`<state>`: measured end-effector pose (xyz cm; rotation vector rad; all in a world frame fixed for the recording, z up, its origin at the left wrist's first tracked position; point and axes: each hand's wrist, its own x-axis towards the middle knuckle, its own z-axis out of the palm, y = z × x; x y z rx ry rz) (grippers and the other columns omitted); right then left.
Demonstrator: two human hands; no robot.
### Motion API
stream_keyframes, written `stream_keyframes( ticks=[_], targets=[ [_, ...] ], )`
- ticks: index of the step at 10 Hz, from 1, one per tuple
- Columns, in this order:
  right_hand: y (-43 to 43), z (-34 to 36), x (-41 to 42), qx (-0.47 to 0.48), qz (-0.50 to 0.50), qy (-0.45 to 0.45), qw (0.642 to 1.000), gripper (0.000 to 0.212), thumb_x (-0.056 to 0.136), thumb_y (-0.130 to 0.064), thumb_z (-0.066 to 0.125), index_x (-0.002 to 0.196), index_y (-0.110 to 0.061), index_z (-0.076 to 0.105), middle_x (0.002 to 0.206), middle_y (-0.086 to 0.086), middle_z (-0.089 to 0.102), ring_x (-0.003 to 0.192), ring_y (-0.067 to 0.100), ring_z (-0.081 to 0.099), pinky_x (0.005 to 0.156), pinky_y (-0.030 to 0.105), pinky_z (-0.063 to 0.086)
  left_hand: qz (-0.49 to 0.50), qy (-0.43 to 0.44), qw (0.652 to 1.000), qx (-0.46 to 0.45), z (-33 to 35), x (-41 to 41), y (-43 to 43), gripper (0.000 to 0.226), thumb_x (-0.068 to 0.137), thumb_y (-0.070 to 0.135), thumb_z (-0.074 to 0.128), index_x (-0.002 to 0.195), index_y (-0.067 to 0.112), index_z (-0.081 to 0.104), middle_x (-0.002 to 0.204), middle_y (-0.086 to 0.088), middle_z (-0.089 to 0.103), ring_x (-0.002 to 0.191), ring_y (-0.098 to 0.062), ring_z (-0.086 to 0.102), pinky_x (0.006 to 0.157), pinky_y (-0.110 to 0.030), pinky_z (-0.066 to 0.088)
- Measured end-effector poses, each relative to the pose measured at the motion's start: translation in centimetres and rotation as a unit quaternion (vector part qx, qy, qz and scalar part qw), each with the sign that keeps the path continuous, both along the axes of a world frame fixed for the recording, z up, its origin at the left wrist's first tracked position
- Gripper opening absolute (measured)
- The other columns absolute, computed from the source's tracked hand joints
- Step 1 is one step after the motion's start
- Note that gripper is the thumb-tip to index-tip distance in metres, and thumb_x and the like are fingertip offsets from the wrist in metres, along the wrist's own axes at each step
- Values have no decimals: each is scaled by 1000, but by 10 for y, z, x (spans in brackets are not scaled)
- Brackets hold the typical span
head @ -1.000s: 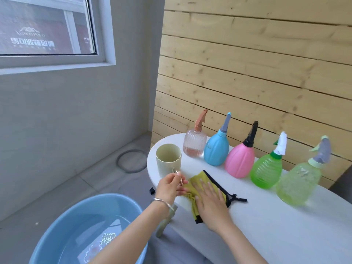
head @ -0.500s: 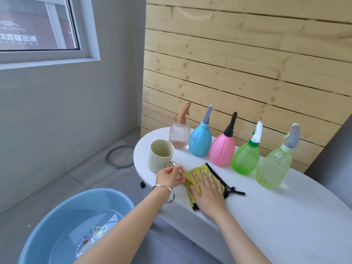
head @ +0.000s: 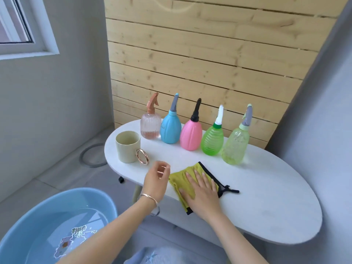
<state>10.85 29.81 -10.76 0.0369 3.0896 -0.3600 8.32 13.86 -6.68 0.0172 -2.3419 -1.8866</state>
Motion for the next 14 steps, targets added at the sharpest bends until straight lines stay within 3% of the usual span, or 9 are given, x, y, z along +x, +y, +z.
stream_keyframes(
  ticks=[1, 2, 5, 8, 9, 11, 12, 13, 14],
  targets=[
    [35, 1, 23, -2, -46, -2, 999, 95, 66, -78, -18, 150, -41, 5, 160, -8, -3, 148, 17, -7, 117, 42, -5, -208, 38, 948, -240, -9, 2, 40, 27, 102, 26, 37, 106, 15, 62, 98, -1, 67, 95, -19, 60, 86, -32, 45],
    [80, 7, 43, -15, -107, -18, 994, 57, 94, -52, 2, 150, -40, 2, 160, -9, -6, 147, 15, -9, 119, 41, -5, -301, 76, 865, -393, -12, 5, 82, 36, 103, 30, 27, 103, 8, 57, 101, -15, 63, 97, -34, 56, 83, -38, 43],
    [203, 3, 79, 6, -280, -47, 959, 56, 101, -46, 12, 151, -31, -9, 160, -1, -15, 147, 21, -13, 118, 43, -4, -420, 161, 728, -517, -12, 12, 242, 41, 103, 26, 23, 135, 6, 40, 140, -8, 45, 125, -26, 41, 107, -34, 27],
    [244, 3, 23, -14, -356, -43, 933, 55, 102, -43, 11, 151, -26, -9, 159, 7, -15, 146, 30, -15, 117, 49, -8, -417, 160, 676, -586, -16, -46, 314, 51, 103, 29, 25, 151, 16, 12, 160, 0, 14, 146, -24, 10, 117, -34, 10],
    [243, 2, 14, -27, -369, -45, 928, 55, 102, -42, 11, 151, -26, -8, 159, 8, -16, 145, 31, -16, 116, 50, -9, -406, 158, 674, -596, -23, -51, 317, 52, 104, 27, 20, 152, 17, 3, 161, 3, 4, 148, -24, 2, 118, -36, 3],
    [244, 3, 17, -39, -384, -42, 922, 56, 102, -44, 13, 151, -28, -5, 160, 7, -14, 146, 30, -13, 115, 49, -9, -374, 193, 736, -530, -32, -29, 298, 52, 103, 29, 21, 152, 20, 7, 160, 3, 13, 148, -21, 6, 118, -34, 2],
    [244, 7, 26, -68, -379, -20, 923, 56, 101, -43, 23, 152, -27, 7, 161, 6, -3, 147, 28, -7, 116, 47, -4, -372, 200, 746, -515, -21, -14, 267, 69, 89, 48, 1, 152, 22, 7, 160, 2, 14, 147, -21, 10, 118, -35, 3],
    [236, 35, 32, -235, -370, 95, 894, 50, 98, -30, 44, 145, -15, 34, 154, 9, 30, 142, 27, 25, 114, 41, 20, -303, 252, 770, -502, -15, -12, 234, 69, 92, 53, 3, 149, 21, 26, 153, 2, 33, 137, -23, 40, 112, -41, 30],
    [213, 100, 41, -409, -294, 237, 831, 34, 97, -17, 50, 131, -17, 50, 139, 5, 50, 124, 20, 49, 101, 32, 36, -210, 298, 807, -464, 15, -17, 205, 58, 98, 52, 13, 145, 25, 34, 147, 4, 43, 132, -21, 47, 110, -40, 31]
  ],
)
